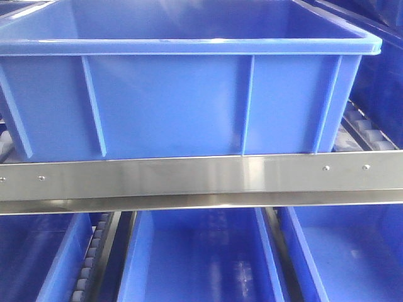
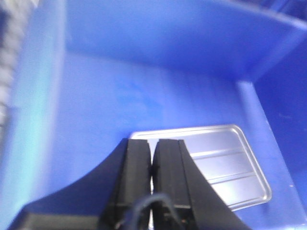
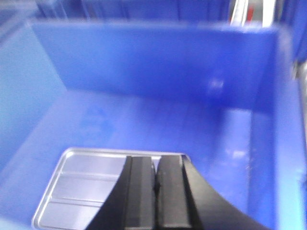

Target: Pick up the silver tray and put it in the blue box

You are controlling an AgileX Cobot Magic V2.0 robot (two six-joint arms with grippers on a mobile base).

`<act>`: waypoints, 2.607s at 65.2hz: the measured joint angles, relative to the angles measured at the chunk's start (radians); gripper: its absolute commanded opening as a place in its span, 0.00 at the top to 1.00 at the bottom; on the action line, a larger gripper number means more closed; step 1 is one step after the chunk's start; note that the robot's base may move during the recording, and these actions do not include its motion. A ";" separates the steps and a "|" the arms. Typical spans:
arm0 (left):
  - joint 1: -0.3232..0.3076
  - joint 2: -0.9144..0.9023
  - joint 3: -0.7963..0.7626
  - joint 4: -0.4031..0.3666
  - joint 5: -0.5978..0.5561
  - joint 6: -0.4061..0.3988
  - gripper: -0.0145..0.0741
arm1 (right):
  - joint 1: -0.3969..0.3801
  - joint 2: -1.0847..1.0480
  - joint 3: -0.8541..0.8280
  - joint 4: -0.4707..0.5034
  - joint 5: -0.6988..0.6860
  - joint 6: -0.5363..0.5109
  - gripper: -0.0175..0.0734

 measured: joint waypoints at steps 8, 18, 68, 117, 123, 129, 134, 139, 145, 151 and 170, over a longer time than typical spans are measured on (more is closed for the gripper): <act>0.000 -0.159 0.151 0.050 -0.048 0.000 0.84 | 0.000 -0.155 0.166 -0.002 -0.061 0.000 0.75; 0.000 -0.385 0.321 0.119 -0.074 0.000 0.84 | 0.000 -0.367 0.341 -0.003 -0.065 -0.002 0.75; 0.000 -1.007 0.599 0.137 -0.061 0.000 0.84 | 0.000 -0.925 0.628 -0.003 -0.008 -0.002 0.75; 0.000 -1.007 0.599 0.137 -0.059 0.000 0.84 | -0.317 -1.170 0.878 -0.105 -0.002 0.032 0.75; 0.000 -1.007 0.599 0.137 -0.059 0.000 0.84 | -0.319 -1.239 0.936 -0.115 0.016 0.034 0.75; 0.000 -1.007 0.599 0.137 -0.059 0.000 0.84 | -0.319 -1.261 0.947 -0.118 0.065 0.037 0.75; 0.000 -1.007 0.599 0.137 -0.059 0.000 0.84 | -0.319 -1.263 0.948 -0.120 0.074 0.037 0.75; 0.000 -1.007 0.599 0.137 -0.059 0.000 0.84 | -0.319 -1.263 0.948 -0.120 0.074 0.037 0.75; 0.000 -1.007 0.599 0.137 -0.057 0.000 0.84 | -0.319 -1.263 0.948 -0.122 0.074 0.039 0.75; 0.000 -1.007 0.599 0.137 -0.057 0.000 0.84 | -0.319 -1.263 0.948 -0.123 0.074 0.039 0.75; 0.000 -1.007 0.600 0.137 -0.057 0.000 0.84 | -0.319 -1.263 0.948 -0.124 0.074 0.039 0.75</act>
